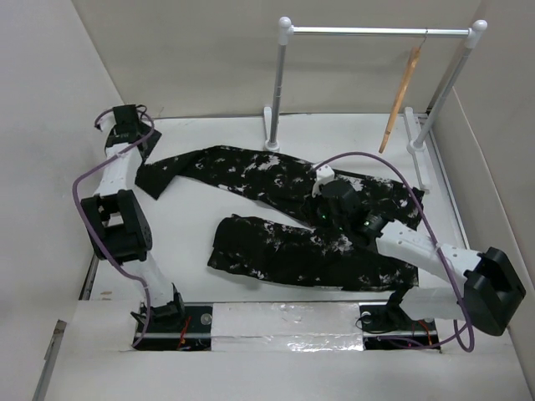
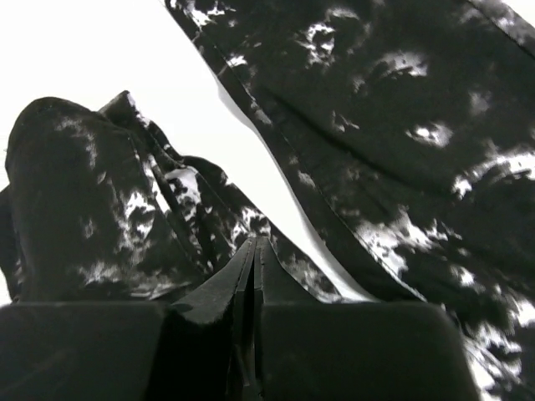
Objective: Place the trousers on the hanger
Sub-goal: Flatten out the trousers at the center of the board.
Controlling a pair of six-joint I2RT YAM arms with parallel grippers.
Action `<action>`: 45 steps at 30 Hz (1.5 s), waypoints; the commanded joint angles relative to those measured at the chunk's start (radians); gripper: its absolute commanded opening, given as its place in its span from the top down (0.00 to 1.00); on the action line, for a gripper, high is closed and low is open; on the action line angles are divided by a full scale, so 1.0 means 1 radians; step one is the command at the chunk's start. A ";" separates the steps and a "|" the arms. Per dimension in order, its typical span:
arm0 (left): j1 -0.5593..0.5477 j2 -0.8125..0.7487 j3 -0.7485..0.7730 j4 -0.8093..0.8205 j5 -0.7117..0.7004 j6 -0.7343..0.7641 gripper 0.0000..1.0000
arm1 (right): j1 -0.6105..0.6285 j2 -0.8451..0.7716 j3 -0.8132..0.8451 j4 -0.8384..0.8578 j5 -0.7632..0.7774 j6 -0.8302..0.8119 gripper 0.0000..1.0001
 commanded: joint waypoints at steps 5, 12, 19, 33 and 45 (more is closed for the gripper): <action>-0.339 -0.486 -0.320 0.060 0.040 0.098 0.67 | 0.013 -0.170 -0.061 0.010 0.018 0.036 0.97; -0.383 -1.018 -0.959 0.062 0.157 -0.061 0.96 | 0.022 -0.279 -0.135 -0.004 0.015 0.041 0.94; -0.476 -1.181 -1.104 -0.023 0.259 -0.199 0.63 | 0.031 -0.290 -0.135 -0.019 -0.017 0.044 0.93; -0.306 -0.641 -0.746 0.234 -0.219 -0.232 0.58 | 0.050 -0.208 -0.135 0.030 -0.028 0.046 0.92; 0.032 -0.155 -0.499 0.172 -0.133 -0.170 0.56 | 0.060 -0.193 -0.173 0.093 -0.080 0.039 0.92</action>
